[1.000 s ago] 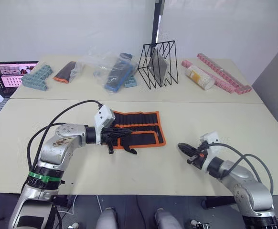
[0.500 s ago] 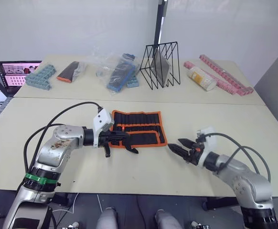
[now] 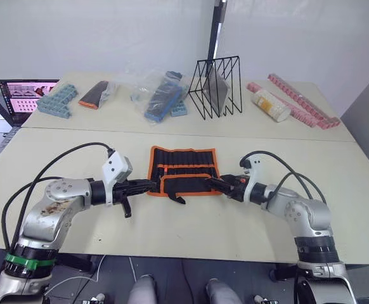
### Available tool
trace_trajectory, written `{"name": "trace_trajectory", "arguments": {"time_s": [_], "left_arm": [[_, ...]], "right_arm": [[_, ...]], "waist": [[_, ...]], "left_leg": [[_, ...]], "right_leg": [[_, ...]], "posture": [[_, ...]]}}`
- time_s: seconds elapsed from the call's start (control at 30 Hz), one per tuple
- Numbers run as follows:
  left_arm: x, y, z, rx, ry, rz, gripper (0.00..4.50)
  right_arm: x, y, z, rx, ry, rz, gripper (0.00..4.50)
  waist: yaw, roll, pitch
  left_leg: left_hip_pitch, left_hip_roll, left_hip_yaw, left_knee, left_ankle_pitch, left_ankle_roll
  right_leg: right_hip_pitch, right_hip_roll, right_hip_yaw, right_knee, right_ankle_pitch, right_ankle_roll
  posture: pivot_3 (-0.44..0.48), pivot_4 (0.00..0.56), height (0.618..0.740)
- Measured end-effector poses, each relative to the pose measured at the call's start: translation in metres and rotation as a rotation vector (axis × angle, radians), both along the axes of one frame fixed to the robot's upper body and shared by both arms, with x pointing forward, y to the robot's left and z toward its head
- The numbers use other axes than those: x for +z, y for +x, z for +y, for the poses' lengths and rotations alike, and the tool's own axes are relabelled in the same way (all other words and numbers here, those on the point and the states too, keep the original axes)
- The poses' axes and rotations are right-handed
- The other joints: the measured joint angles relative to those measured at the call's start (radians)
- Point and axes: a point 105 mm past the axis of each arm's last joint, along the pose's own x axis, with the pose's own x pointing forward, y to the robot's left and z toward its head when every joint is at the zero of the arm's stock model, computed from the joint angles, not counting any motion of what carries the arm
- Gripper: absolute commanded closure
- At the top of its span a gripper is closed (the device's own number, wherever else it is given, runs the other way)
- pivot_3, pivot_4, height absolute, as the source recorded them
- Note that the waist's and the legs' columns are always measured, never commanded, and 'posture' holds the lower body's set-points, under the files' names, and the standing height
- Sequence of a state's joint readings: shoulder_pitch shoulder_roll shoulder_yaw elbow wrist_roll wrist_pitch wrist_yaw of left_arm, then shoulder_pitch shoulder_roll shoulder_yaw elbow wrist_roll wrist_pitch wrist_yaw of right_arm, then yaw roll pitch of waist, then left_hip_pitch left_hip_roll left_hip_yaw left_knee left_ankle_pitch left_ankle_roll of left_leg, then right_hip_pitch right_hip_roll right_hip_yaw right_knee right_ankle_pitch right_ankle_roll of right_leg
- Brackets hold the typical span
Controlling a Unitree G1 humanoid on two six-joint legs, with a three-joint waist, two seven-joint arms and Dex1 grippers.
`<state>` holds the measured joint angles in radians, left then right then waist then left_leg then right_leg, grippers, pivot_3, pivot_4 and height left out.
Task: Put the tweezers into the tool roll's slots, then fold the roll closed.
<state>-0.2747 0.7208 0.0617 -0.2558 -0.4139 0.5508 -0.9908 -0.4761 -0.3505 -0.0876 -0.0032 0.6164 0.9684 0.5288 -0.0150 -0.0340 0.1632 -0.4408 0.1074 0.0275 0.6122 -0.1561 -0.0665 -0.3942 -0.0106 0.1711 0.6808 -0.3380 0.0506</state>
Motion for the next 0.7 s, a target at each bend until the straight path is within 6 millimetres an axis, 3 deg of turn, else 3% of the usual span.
{"name": "trace_trajectory", "arguments": {"time_s": [0.3, 0.7], "left_arm": [[-0.001, -0.0053, 0.0035, 0.029, 0.0, -0.006, 4.5], [-0.0053, -0.0062, 0.0061, 0.042, 0.02, 0.0, 4.5]], "right_arm": [[0.0026, 0.0074, -0.0043, -0.015, 0.053, 0.058, 0.07], [0.0031, 0.0079, -0.0008, 0.01, -0.037, 0.072, 0.07]], "waist": [[-0.004, 0.0, 0.0], [-0.003, 0.0, 0.0]], "left_leg": [[0.0, 0.0, -0.001, 0.0, 0.0, 0.0], [0.0, 0.0, -0.001, 0.001, 0.0, 0.0]], "right_leg": [[0.0, 0.0, -0.001, 0.0, 0.0, 0.0], [0.001, 0.0, -0.001, 0.0, 0.0, 0.0]], "posture": [[0.0, 0.15, 0.726], [0.0, 0.15, 0.726]]}}
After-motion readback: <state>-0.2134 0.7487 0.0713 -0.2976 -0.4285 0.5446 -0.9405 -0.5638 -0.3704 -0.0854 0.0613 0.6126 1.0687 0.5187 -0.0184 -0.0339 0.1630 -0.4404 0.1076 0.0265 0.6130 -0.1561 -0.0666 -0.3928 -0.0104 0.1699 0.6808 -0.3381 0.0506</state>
